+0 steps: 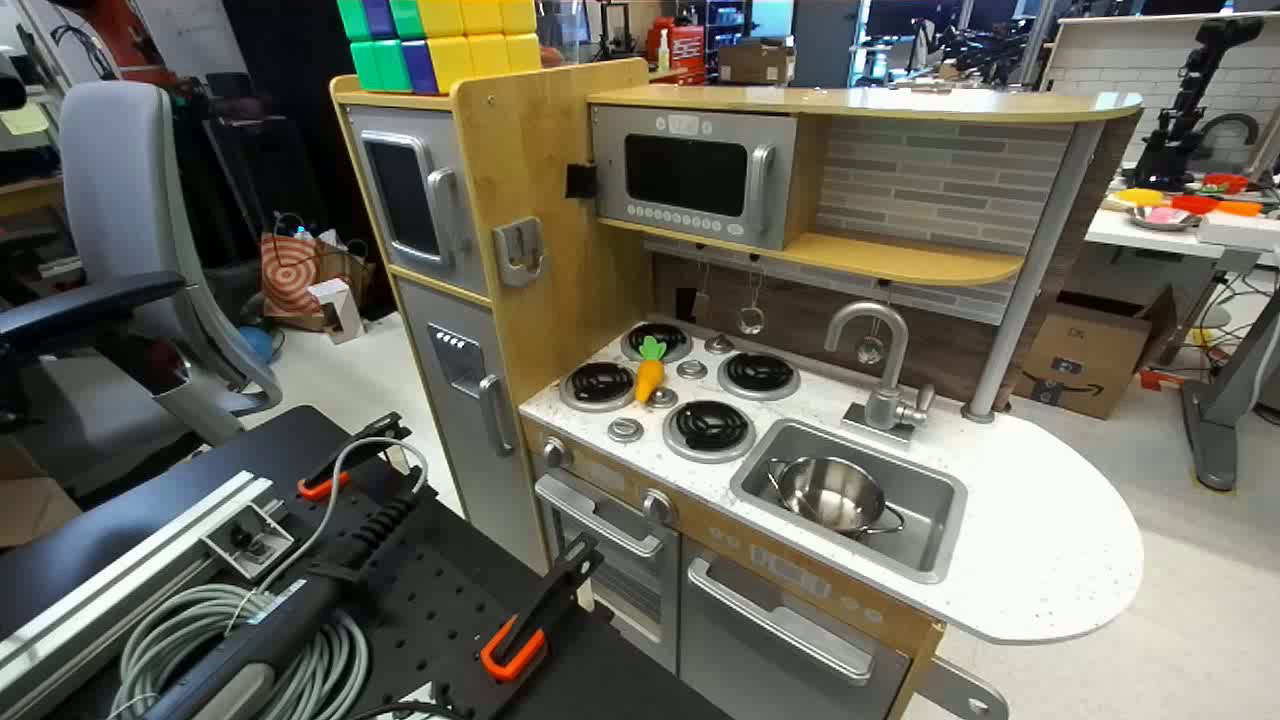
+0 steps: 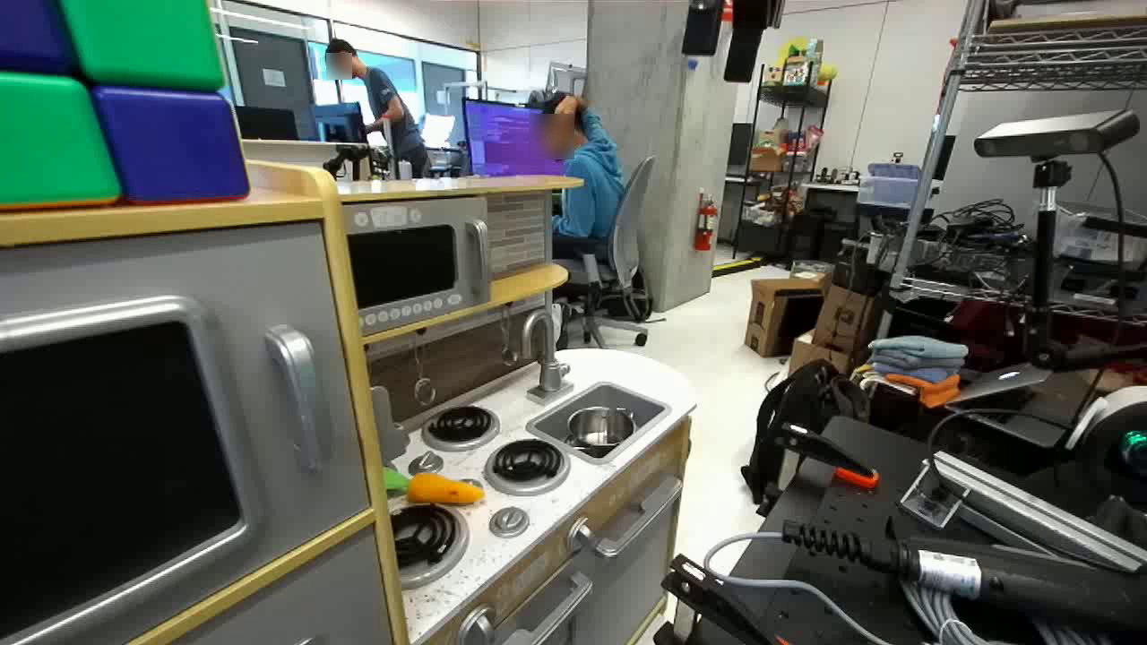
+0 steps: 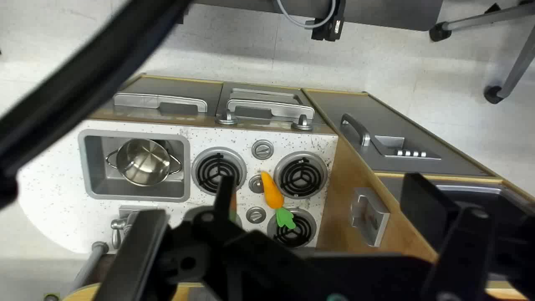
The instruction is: Remove the carrot from the stove and place it inside the pot in the sink
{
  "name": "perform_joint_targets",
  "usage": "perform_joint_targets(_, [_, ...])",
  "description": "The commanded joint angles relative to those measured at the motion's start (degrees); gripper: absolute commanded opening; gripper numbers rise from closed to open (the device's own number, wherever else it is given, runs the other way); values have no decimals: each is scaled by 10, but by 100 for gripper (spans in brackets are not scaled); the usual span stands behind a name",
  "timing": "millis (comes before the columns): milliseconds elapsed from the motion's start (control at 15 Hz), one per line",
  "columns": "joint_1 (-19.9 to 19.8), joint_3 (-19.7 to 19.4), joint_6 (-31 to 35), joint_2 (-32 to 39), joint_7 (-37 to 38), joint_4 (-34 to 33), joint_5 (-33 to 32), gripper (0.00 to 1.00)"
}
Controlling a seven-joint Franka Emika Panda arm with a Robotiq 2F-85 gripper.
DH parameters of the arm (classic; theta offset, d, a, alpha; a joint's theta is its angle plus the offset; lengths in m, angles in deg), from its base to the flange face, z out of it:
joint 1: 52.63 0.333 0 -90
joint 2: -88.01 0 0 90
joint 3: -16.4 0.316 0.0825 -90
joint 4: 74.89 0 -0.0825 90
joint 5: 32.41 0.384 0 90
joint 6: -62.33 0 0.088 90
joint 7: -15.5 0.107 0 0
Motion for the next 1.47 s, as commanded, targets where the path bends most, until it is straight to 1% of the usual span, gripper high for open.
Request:
perform_joint_targets(0, [-1,1,-2,0,0,-2,1,100])
perform_joint_targets(400, [-1,1,-2,0,0,-2,0,100])
perform_joint_targets(467, [2,-1,18,12,-1,-1,14,100])
perform_joint_targets(600, [1,0,94,60,13,6,27,100])
perform_joint_targets(667, [-3,3,157,84,21,16,24,100])
perform_joint_targets(800, [-13,8,249,129,28,22,-8,100])
perform_joint_targets(933, [-24,14,345,198,46,21,-44,100])
perform_joint_targets(1133, [-40,16,474,317,117,1,-138,100])
perform_joint_targets(1200, [-41,10,502,357,152,-15,-181,100])
perform_joint_targets(1333, [-24,-16,520,409,211,-45,-241,100])
perform_joint_targets(1400, [-17,-22,517,427,220,-59,-246,100])
